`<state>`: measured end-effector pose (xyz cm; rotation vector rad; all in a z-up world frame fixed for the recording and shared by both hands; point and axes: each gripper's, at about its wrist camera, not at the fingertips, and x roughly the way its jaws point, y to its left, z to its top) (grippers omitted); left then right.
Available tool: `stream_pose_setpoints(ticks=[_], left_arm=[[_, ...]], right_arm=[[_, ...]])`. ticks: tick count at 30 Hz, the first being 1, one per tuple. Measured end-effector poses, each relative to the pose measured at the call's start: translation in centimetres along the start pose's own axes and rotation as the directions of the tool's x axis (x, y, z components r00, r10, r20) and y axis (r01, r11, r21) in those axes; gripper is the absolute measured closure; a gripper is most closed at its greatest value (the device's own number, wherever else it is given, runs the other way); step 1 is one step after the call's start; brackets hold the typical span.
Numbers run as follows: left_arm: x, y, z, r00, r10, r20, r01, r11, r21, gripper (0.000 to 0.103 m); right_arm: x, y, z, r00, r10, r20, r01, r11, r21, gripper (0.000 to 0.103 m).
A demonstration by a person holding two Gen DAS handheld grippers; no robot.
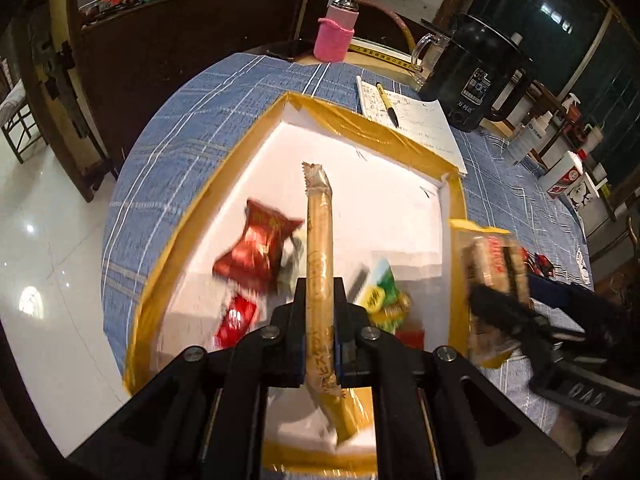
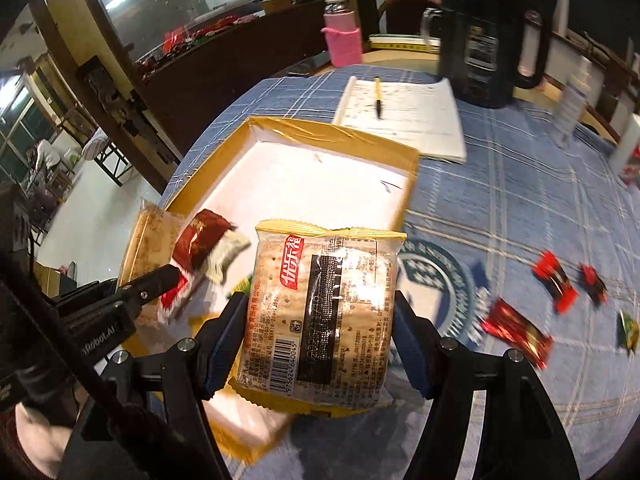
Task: Organize snacks
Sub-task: 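Carry the biscuit stick and cracker pack into the tray and release both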
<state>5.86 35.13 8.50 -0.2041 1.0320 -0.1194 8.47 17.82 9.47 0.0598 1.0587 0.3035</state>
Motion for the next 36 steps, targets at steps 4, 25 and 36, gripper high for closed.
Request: stream_pose_setpoints(ticks=[4, 25, 36], left_arm=[[1.1, 0.2, 1.4, 1.0, 0.01, -0.006, -0.009, 1.0, 0.021, 0.092], [0.2, 0.2, 2.6, 0.995, 0.096, 0.016, -0.097, 0.995, 0.03, 0.049], [-3.7, -2.8, 1.9, 0.964, 0.252, 0.085, -0.257, 0.965, 0.055, 0.03]], right_arm=[[1.9, 1.3, 1.0, 1.0, -0.012, -0.013, 0.012, 1.0, -0.027, 0.033], [4.6, 2.0, 1.5, 0.999, 0.03, -0.037, -0.03, 0.999, -0.012, 0.034], [0.3, 1.4, 0.7, 0.997, 0.071, 0.038, -0.07, 0.997, -0.011, 0.034]])
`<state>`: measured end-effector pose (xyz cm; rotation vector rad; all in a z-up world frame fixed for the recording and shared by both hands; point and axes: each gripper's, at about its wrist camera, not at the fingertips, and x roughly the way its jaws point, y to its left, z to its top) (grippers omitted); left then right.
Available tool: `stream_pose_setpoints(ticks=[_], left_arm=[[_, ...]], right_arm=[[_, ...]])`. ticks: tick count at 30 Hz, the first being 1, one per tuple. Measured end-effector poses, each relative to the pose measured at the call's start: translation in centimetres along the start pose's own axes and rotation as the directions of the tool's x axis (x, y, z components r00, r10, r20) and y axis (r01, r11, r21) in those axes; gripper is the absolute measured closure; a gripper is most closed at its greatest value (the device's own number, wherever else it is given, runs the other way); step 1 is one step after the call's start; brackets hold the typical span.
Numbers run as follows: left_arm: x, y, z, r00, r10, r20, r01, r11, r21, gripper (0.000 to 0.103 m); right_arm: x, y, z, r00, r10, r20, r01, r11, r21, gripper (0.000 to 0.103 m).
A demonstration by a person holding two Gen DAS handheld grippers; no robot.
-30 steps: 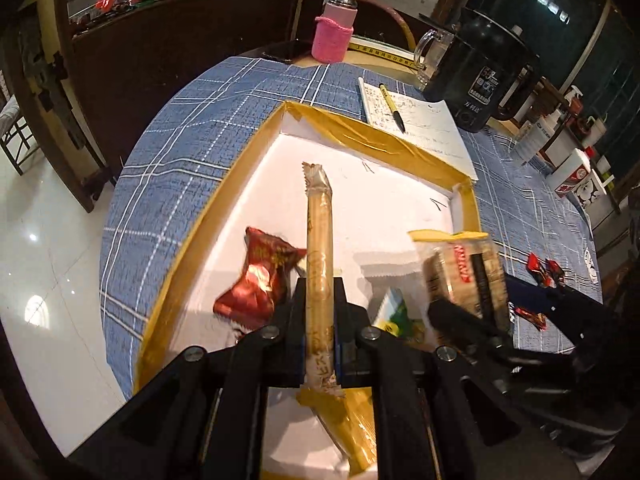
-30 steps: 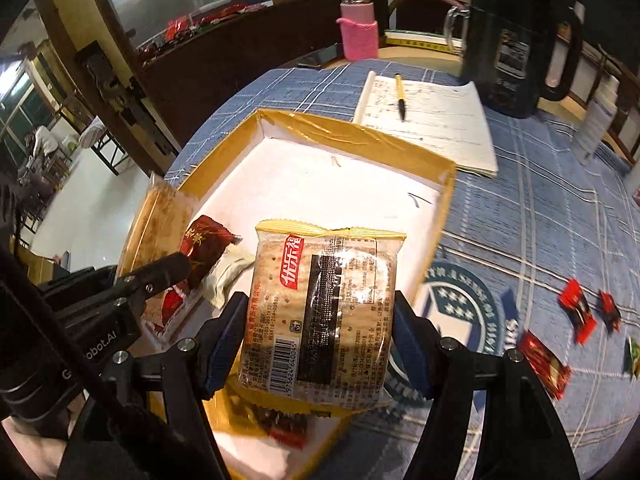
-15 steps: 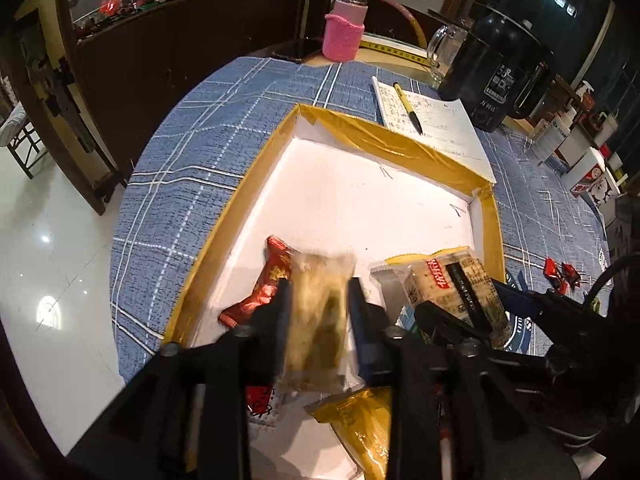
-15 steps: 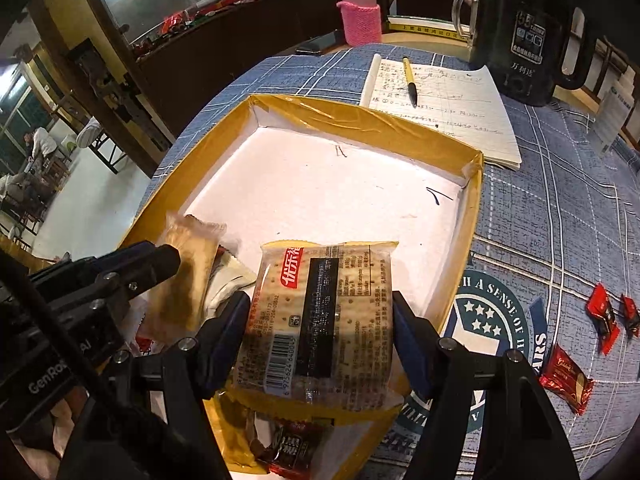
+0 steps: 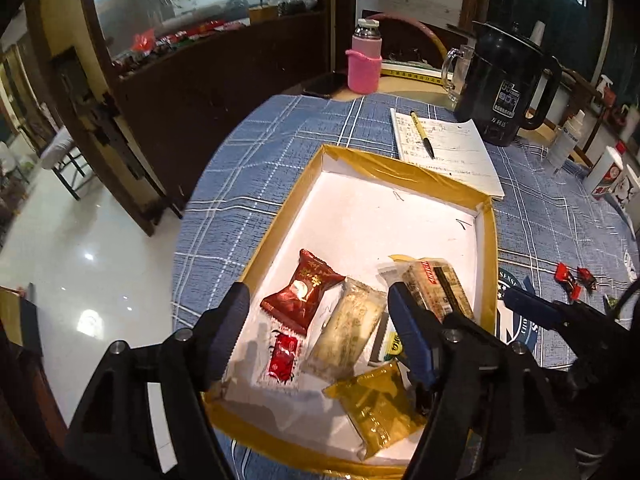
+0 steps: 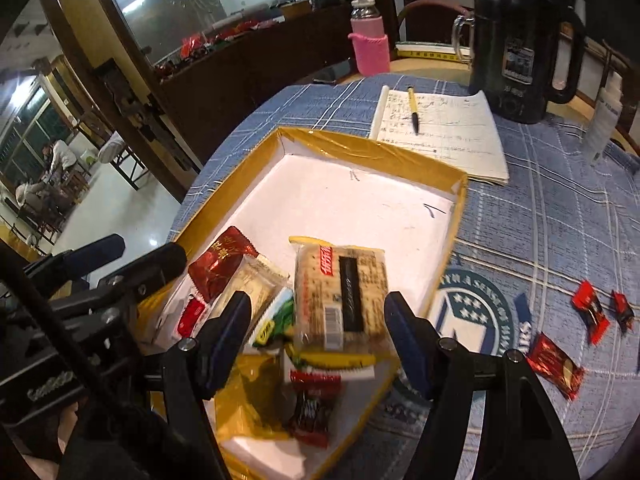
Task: Organize snacks
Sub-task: 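Carry the biscuit stick and cracker pack into the tray and release both, then move both open tools back toward the red candies on the table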
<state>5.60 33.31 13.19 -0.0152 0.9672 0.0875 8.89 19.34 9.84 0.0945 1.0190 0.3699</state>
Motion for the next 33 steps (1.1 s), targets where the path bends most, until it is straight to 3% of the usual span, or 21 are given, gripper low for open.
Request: stream_pose_setpoints(ticks=[13, 24, 33], left_arm=[[-4.1, -7.6, -3.5, 1.0, -0.018, -0.01, 0.019, 0.994, 0.106, 0.03], [-8.5, -15.7, -6.7, 0.998, -0.068, -0.008, 0.068, 0.966, 0.25, 0.032], [-11.3, -20.0, -8.4, 0.998, -0.028, 0.054, 0.01, 0.954, 0.3, 0.031]], right_arm=[[-7.2, -6.1, -5.7, 0.998, -0.044, 0.046, 0.038, 0.992, 0.12, 0.034], [-14.5, -13.5, -10.7, 0.986, -0.126, 0.112, 0.093, 0.961, 0.261, 0.034], [-18.0, -18.5, -12.7, 0.976, -0.149, 0.159, 0.09, 0.939, 0.333, 0.034]])
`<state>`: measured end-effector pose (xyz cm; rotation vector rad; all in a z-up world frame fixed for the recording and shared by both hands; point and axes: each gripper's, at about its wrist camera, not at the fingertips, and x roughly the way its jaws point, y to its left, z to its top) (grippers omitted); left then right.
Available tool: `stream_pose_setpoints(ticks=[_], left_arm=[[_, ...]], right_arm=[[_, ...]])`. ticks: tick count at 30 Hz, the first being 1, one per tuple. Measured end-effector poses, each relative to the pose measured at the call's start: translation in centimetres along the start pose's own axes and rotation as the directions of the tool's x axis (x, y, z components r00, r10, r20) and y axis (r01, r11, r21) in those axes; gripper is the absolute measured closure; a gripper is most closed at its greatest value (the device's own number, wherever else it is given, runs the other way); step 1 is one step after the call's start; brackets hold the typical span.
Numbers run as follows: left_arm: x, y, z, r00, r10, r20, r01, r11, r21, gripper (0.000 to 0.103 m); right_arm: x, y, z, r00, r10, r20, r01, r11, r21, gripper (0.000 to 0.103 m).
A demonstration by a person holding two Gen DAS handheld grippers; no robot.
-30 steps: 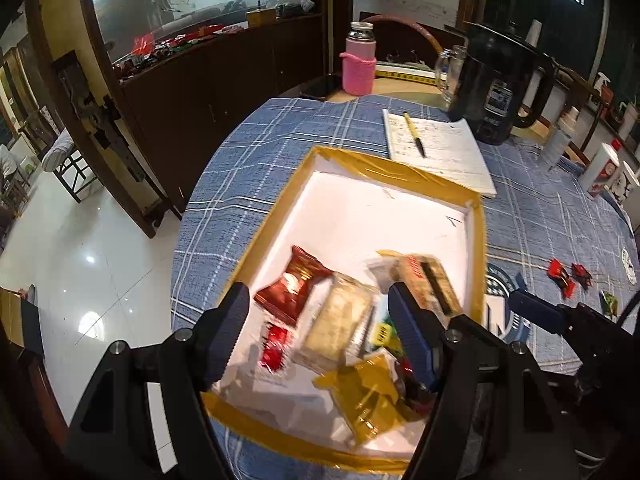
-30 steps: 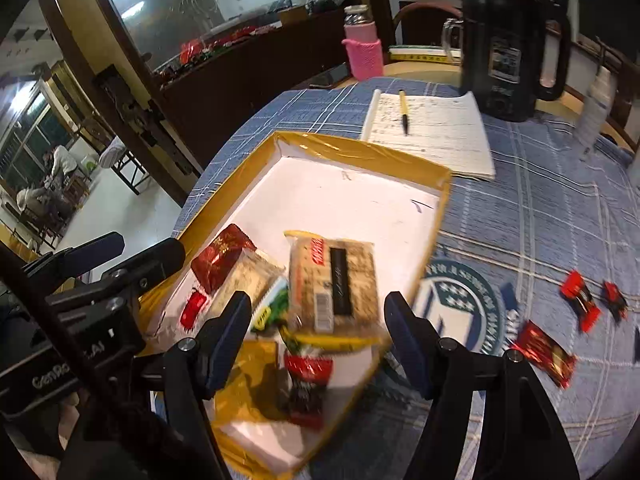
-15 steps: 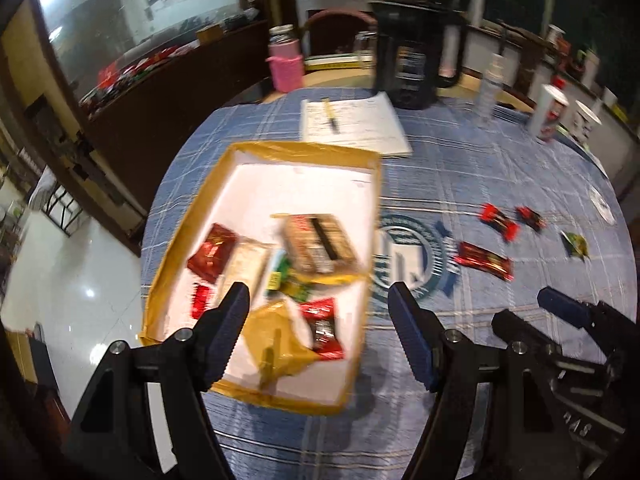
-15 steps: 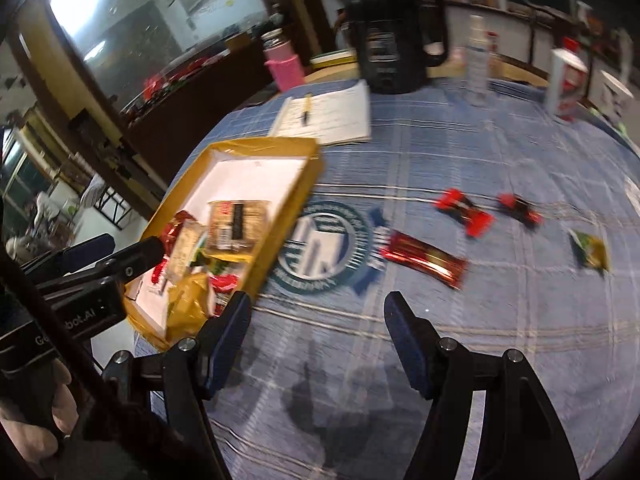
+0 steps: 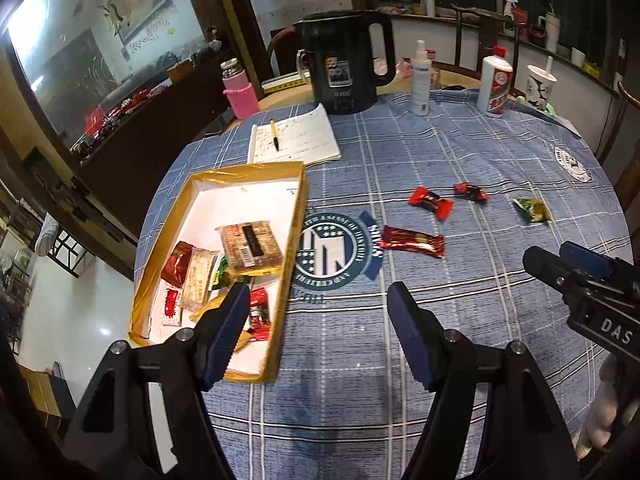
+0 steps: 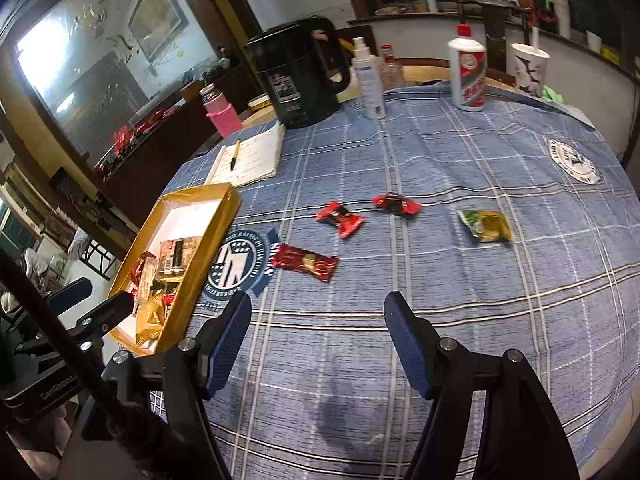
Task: Organize snacks
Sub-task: 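Move both open tools back toward the red candies on the table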
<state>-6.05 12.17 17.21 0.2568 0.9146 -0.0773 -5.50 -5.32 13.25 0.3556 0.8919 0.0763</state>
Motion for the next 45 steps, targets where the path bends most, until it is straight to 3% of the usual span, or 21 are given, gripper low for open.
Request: stream_pose_setpoints(ticks=[15, 30, 38, 45], left_arm=[[-0.6, -4.0, 0.1, 0.999, 0.037, 0.008, -0.038, 0.998, 0.045, 0.031], [1.6, -3.8, -0.1, 0.999, 0.034, -0.038, -0.032, 0.999, 0.043, 0.031], [5.1, -1.6, -0.9, 0.99, -0.053, -0.131, 0.046, 0.997, -0.059, 0.031], [7.7, 2.0, -1.7, 0.974, -0.157, -0.163, 0.123, 0.971, -0.204, 0.031]], right_arm=[[-0.6, -3.8, -0.3, 1.0, 0.015, -0.006, -0.014, 0.999, 0.029, 0.034], [1.4, -4.4, -0.7, 0.998, 0.002, -0.06, 0.0, 0.999, 0.035, 0.034], [3.5, -4.8, -1.5, 0.993, -0.021, -0.116, 0.025, 0.999, 0.03, 0.034], [6.4, -4.3, -1.0, 0.987, -0.05, -0.152, 0.045, 0.998, -0.033, 0.034]])
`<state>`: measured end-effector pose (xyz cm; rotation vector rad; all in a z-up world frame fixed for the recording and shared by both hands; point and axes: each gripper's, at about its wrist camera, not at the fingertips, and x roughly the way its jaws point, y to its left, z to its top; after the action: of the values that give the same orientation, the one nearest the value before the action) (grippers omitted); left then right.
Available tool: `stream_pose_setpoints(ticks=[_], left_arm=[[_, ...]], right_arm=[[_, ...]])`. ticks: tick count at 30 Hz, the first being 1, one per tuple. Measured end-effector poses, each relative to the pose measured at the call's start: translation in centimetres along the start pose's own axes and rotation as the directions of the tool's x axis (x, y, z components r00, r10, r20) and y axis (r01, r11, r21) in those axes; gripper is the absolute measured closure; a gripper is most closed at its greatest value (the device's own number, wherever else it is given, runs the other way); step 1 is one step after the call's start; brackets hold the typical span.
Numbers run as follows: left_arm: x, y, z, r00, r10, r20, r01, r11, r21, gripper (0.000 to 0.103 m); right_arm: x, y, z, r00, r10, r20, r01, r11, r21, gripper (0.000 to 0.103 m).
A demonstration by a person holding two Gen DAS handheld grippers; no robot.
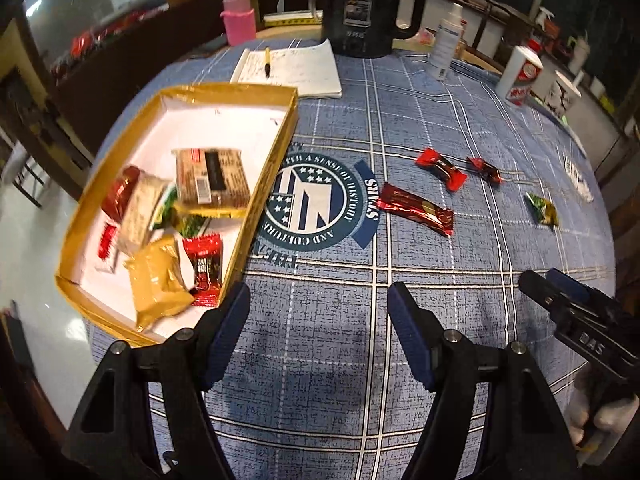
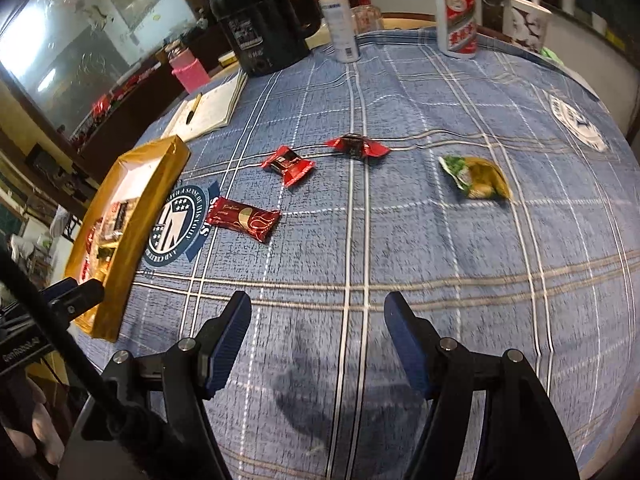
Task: Organize snacks
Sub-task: 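Move both open tools back toward the red candies on the table, then grasp the red chocolate bar with the right tool while the left grasps a red candy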
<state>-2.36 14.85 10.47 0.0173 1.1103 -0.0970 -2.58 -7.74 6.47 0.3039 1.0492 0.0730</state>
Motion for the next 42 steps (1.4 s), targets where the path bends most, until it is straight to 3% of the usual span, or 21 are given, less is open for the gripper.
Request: stream_pose_setpoints(ticks=[5, 13, 18, 19, 21, 22, 27, 34, 38, 42], left_arm=[[0.8, 1.4, -0.4, 0.998, -0.056, -0.011, 0.056, 0.998, -0.023, 0.031], [1.7, 4.0, -1.4, 0.997, -0.065, -0.034, 0.063, 0.997, -0.052, 0.031], [1.9, 5.1, -1.2, 0.997, -0.07, -0.04, 0.067, 0.995, -0.072, 0.031], [2.0, 5.2, -1.0, 0.996, -0.079, -0.042, 0.076, 0.994, -0.075, 0.031], [2.3, 5.2, -0.6, 0.994, -0.099, -0.048, 0.095, 0.992, -0.084, 0.031], [2.4, 5.2, -0.4, 0.992, -0.114, -0.051, 0.109, 0.99, -0.089, 0.031], [3.1, 3.4, 1.5, 0.982, -0.182, -0.056, 0.178, 0.981, -0.078, 0.031], [6.7, -3.1, 5.8, 0.951, -0.296, -0.088, 0.295, 0.955, -0.027, 0.031], [9.6, -6.5, 8.2, 0.946, -0.307, -0.103, 0.308, 0.951, -0.008, 0.031], [12.5, -8.7, 10.1, 0.955, -0.276, -0.107, 0.275, 0.961, -0.025, 0.031]], right_arm=[[3.0, 2.6, 2.5, 1.0, 0.028, -0.013, -0.029, 0.992, -0.124, 0.034], [9.0, 8.2, 5.9, 0.998, 0.011, -0.062, -0.034, 0.927, -0.374, 0.037], [11.2, 9.2, 5.4, 0.995, -0.04, -0.092, -0.006, 0.892, -0.453, 0.051], [11.2, 9.3, 5.4, 0.996, -0.046, -0.083, 0.003, 0.889, -0.458, 0.059], [11.0, 9.3, 5.4, 0.995, -0.051, -0.08, 0.01, 0.893, -0.45, 0.077], [10.9, 9.1, 5.4, 0.995, -0.048, -0.087, 0.005, 0.898, -0.439, 0.078], [9.5, 7.1, 4.4, 0.992, -0.013, -0.122, -0.029, 0.94, -0.34, 0.078], [5.5, 3.2, 0.9, 0.993, -0.003, -0.121, -0.024, 0.974, -0.224, 0.078], [3.6, 1.2, -0.6, 0.994, -0.016, -0.107, -0.004, 0.983, -0.183, 0.078], [1.8, -0.7, -2.0, 0.995, -0.017, -0.097, 0.004, 0.991, -0.134, 0.078]])
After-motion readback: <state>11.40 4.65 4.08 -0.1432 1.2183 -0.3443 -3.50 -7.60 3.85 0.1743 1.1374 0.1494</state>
